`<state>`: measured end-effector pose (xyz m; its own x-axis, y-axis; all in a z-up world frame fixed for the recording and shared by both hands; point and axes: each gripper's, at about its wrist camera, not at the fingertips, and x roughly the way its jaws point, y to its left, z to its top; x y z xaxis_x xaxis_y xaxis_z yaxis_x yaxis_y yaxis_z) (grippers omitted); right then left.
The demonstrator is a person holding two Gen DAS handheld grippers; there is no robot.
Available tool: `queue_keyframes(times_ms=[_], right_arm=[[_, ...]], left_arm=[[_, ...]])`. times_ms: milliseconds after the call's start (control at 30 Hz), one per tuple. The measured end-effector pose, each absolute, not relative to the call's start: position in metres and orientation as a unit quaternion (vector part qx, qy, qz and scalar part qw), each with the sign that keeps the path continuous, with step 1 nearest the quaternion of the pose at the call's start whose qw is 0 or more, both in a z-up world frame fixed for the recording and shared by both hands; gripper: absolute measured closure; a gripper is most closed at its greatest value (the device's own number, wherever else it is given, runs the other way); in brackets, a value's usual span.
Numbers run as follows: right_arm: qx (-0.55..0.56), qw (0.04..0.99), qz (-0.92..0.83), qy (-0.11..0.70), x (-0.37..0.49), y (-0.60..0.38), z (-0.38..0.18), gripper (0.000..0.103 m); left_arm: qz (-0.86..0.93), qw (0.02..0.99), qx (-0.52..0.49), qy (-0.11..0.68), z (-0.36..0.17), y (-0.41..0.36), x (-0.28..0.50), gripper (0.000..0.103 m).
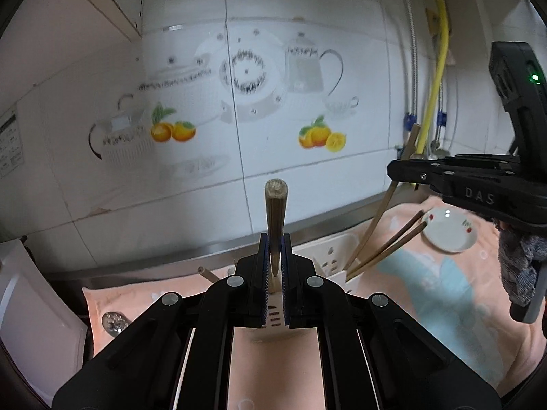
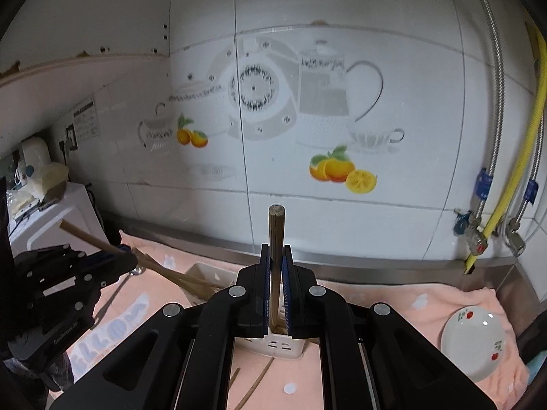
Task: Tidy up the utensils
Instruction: 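Open the left gripper while the right gripper opens, dropping chopsticks into the holder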
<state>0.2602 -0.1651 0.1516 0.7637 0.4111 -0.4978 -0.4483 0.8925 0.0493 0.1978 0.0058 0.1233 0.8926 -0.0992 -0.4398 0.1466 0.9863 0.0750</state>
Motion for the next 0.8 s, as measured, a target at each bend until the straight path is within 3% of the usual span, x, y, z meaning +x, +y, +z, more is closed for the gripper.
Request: queue_keyframes(times_ms=[667,800], right_arm=[[-0.035,0.93,0.215,0.295,0.282,-0.165,0.112,0.096],[-0.034,0.932,0.216,0.289,0.279,-0.167,0.115,0.091]], left_arm=[[-0.052,0.967,0.053,0.245,0.111,0.011,0.226,0.096],[-0.052,0.967,0.051,0.245,0.111,0.012,0.225,0.095]])
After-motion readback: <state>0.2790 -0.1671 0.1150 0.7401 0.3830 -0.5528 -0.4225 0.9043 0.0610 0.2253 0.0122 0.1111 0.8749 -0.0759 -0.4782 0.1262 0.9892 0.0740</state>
